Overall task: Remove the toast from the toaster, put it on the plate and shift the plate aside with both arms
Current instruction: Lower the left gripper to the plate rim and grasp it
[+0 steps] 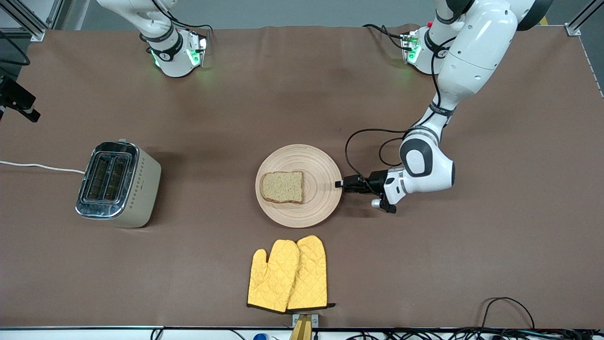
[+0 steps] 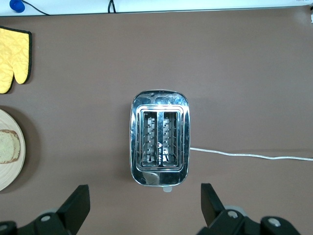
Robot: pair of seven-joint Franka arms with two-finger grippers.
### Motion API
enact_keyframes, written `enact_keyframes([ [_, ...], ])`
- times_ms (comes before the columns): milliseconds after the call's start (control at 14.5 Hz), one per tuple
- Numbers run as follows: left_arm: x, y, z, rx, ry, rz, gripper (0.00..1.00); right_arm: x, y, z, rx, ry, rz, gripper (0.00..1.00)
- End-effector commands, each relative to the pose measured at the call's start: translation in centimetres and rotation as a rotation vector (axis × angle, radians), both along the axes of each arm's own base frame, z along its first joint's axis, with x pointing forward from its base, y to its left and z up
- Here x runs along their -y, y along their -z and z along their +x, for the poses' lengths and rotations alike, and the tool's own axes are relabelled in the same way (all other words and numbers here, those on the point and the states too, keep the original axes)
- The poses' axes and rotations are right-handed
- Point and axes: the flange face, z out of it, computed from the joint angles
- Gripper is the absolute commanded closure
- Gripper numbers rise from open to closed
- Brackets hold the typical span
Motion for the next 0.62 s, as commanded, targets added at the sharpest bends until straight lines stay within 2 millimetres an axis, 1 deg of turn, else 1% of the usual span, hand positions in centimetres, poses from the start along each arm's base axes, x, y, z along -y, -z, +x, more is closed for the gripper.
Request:
enact_keyframes([
  [0, 0.88, 0.52, -0.64, 0.017, -0.015, -0.038, 0.36, -0.09, -0.19, -0.04, -0.017, -0.011, -0.003, 0.00],
  [138, 0.76, 0.96, -0.75, 0.015, -0.014, -0.046, 0.40, -0.42, -0.21, -0.06, -0.020, -0.017, -0.003, 0.00],
  [275, 0.57, 1.20, -0.79, 0.013, -0.016, -0.047, 0.49, -0.51, -0.13, -0.27, -0.035, -0.018, -0.002, 0.00],
  [413, 0.60, 1.10, -0.77, 0.014, -0.016, -0.049, 0.60, -0.44, 0.02, -0.43, -0.051, -0.017, -0.001, 0.00],
  [551, 0.57, 1.18, -0.81, 0.019, -0.008, -0.053, 0.75, -0.44, 0.02, -0.43, -0.051, -0.017, -0.001, 0.00],
])
